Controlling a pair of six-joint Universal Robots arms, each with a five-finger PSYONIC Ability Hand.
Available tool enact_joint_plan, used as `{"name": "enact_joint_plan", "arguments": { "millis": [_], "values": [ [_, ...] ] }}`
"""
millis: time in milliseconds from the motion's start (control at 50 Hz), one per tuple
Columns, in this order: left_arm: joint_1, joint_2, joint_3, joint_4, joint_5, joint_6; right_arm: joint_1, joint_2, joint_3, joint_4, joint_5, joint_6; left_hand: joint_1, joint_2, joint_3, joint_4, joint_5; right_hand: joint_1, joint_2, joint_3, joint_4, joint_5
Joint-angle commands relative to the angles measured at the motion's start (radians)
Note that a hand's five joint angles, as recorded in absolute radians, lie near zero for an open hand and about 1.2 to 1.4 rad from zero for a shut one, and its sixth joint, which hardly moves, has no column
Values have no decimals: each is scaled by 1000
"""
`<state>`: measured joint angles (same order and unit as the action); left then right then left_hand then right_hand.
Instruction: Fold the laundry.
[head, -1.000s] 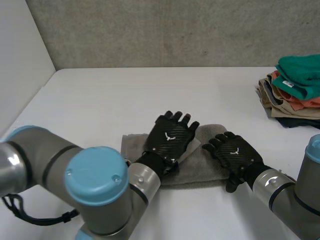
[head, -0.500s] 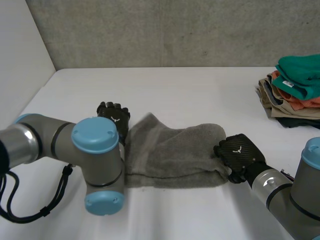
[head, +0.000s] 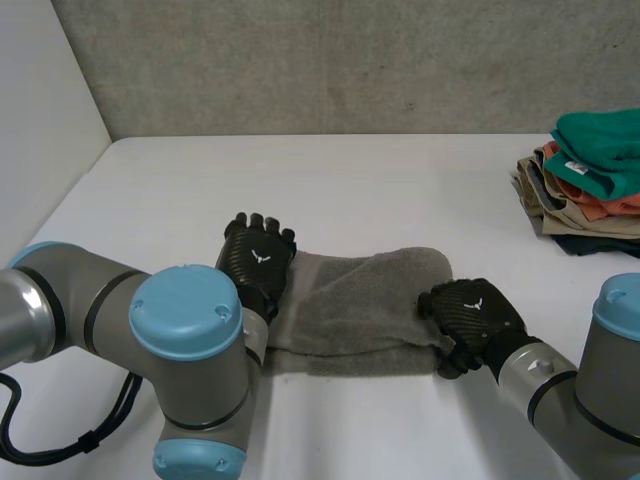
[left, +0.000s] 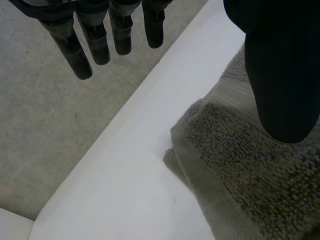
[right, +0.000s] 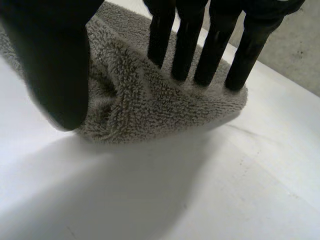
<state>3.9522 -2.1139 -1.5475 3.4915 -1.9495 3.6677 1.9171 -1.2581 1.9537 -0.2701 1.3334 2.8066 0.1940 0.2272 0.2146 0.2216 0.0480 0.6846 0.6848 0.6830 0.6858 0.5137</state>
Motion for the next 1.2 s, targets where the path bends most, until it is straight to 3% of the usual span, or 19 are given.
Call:
{"name": "enact_joint_plan", "arguments": {
  "millis": [20, 120, 240, 300, 400, 480, 600, 660, 680, 760, 840, 920, 1000, 1060, 1140, 1200],
  "values": [
    [1, 9, -17, 1, -2, 0, -21, 60, -15, -6, 30, -1, 22, -11, 2, -5, -6, 712, 711, 713, 711, 708],
    [4, 60, -49, 0, 0, 0, -35, 2, 4, -11, 43, -99, 20, -14, -1, -8, -9, 712, 711, 713, 711, 708],
    [13, 130, -104, -2, 6, 0, -99, -69, 11, -12, 63, -404, 17, -17, -4, -11, -12, 712, 711, 713, 711, 708],
    [22, 161, -131, -11, 6, 0, -69, -70, -16, -23, 85, -496, 17, -17, -4, -11, -12, 712, 711, 713, 711, 708],
    [30, 221, -160, -15, 3, -2, 211, -49, -130, -102, 132, -515, 17, -17, -4, -11, -12, 712, 711, 713, 711, 708],
    [53, 275, -189, -20, 1, -2, 376, 14, -174, -200, 107, -525, 25, -8, 5, -2, -3, 712, 711, 713, 711, 708],
    [104, 319, -201, -20, 0, -3, 511, 146, -199, -245, 32, -535, 31, -2, 11, 4, 3, 712, 711, 713, 711, 708],
    [108, 319, -195, -20, 3, -6, 525, 184, -222, -241, 49, -513, 25, -8, 5, -2, -3, -394, -394, -392, -395, -397],
    [108, 318, -192, -19, 3, -9, 523, 183, -219, -239, 58, -504, 25, -8, 5, -2, -3, -510, -510, -508, -511, -514],
    [104, 316, -166, -12, 9, -46, 508, 116, -197, -235, 92, -348, 25, -8, 5, -2, -3, -510, -510, -508, -511, -514],
    [90, 301, -106, -11, 41, -101, 331, -100, -162, -207, 98, -27, 37, 4, 16, 9, 9, -510, -510, -508, -511, -514],
    [50, 255, -43, -14, 113, -182, 191, -130, -179, -44, 81, 181, 49, 16, 28, 21, 20, -510, -510, -508, -511, -514],
    [-25, 160, 45, -26, 184, -265, 117, -98, -234, 95, 56, 278, 84, 51, 63, 56, 55, -510, -510, -508, -511, -514],
    [-51, 97, 90, -61, 184, -273, 111, -6, -292, 165, 38, 274, 113, 80, 93, 86, 85, -510, -510, -508, -511, -514],
    [-56, -7, 153, -190, 141, -279, 117, 118, -372, 224, 14, 258, 146, 113, 125, 118, 117, -510, -510, -508, -511, -514],
    [-57, -57, 162, -284, 43, -276, 115, 186, -426, 274, -44, 248, 137, 104, 116, 109, 108, -510, -510, -508, -511, -514]
  ]
}}
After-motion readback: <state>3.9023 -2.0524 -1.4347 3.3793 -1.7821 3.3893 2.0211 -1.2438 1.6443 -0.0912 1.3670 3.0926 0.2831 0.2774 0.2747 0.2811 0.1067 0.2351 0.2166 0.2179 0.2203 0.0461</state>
